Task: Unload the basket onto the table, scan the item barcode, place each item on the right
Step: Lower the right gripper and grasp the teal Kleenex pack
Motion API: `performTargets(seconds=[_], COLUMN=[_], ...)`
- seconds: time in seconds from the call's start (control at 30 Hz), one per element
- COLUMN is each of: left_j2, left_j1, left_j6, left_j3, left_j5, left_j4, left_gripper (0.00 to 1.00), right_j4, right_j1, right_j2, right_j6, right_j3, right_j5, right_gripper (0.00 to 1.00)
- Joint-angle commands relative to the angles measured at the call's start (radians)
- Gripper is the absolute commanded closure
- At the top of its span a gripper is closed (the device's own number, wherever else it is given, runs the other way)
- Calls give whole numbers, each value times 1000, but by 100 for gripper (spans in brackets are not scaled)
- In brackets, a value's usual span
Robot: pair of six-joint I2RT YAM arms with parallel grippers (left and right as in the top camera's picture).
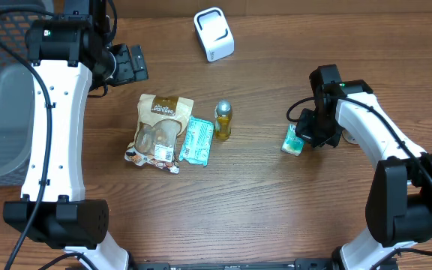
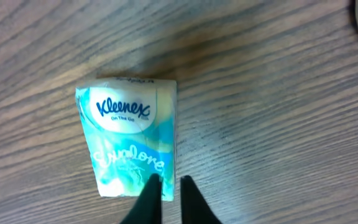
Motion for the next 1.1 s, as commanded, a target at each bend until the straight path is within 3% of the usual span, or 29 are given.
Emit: performTargets(seconds=[0.0, 0.13, 0.2, 0.87, 1.07], left_j2=[2, 2, 2, 2, 2], left_j1=[0, 0, 0, 0, 0], left_j6=[11, 11, 11, 11, 11], left_j3=[15, 15, 15, 15, 15], left_j5=[5, 5, 5, 5, 5], left_j4=[4, 4, 4, 4, 3], left_gripper=[0, 0, 1, 0, 0], right_j4=[23, 48, 48, 61, 150], right_j1=[3, 3, 3, 3, 3], right_j2=[-12, -12, -12, -3, -3], right_j6=[-11, -10, -9, 54, 53], right_j3=[-6, -6, -6, -11, -84], right_j5=[8, 8, 8, 8, 8], right_gripper=[75, 60, 58, 65, 65])
